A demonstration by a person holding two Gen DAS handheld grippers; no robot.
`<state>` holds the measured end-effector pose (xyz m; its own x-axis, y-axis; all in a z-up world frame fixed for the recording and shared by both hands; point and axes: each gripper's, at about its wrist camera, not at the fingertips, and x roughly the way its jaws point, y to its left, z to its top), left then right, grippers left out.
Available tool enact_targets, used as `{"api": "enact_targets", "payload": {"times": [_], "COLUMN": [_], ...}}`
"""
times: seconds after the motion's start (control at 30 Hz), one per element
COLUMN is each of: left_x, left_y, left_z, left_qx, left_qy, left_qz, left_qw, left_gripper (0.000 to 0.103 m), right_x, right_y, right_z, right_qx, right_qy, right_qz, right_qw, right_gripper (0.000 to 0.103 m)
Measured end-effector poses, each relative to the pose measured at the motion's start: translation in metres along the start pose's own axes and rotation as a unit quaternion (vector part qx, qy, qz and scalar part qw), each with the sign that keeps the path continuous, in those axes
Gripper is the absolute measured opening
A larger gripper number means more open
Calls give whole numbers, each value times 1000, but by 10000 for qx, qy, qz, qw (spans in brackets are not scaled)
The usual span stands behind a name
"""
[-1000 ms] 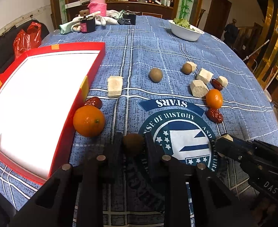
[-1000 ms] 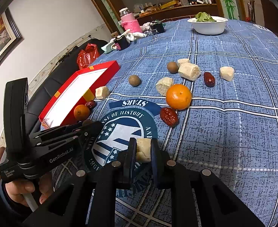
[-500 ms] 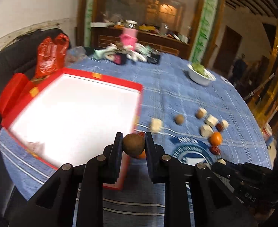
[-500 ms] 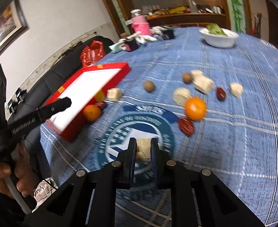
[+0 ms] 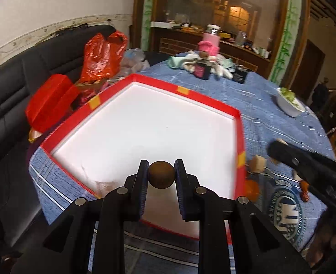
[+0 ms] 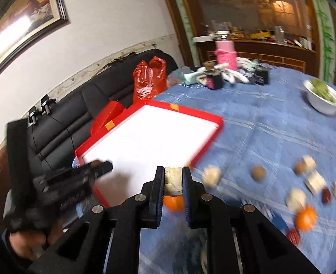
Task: Organize fruits
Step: 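Carry the brown fruit and white cube over the red-rimmed white tray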
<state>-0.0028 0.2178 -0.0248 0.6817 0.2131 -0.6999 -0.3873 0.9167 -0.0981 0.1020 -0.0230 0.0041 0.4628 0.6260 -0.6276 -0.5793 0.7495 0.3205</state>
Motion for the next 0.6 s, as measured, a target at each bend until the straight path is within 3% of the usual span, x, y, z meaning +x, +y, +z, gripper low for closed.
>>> {"api": "enact_targets", "payload": {"times": [0.23,0.6], "left_x": [17,27], "left_y": [18,29], "left_z": [9,10], "left_qx": [-123,-134], "left_qy": [127,296], "left_qz": [225,406], "left_qw": [9996,9986], "left_gripper": [20,20], "right_x": [71,102], "right_y": [17,32], "right_z": [23,26], "right_qx": [-134,-210], "right_qy": [453,703], "right_qz": [-25,-91], "right_qw": [9989,9973], "right_gripper": [15,15]}}
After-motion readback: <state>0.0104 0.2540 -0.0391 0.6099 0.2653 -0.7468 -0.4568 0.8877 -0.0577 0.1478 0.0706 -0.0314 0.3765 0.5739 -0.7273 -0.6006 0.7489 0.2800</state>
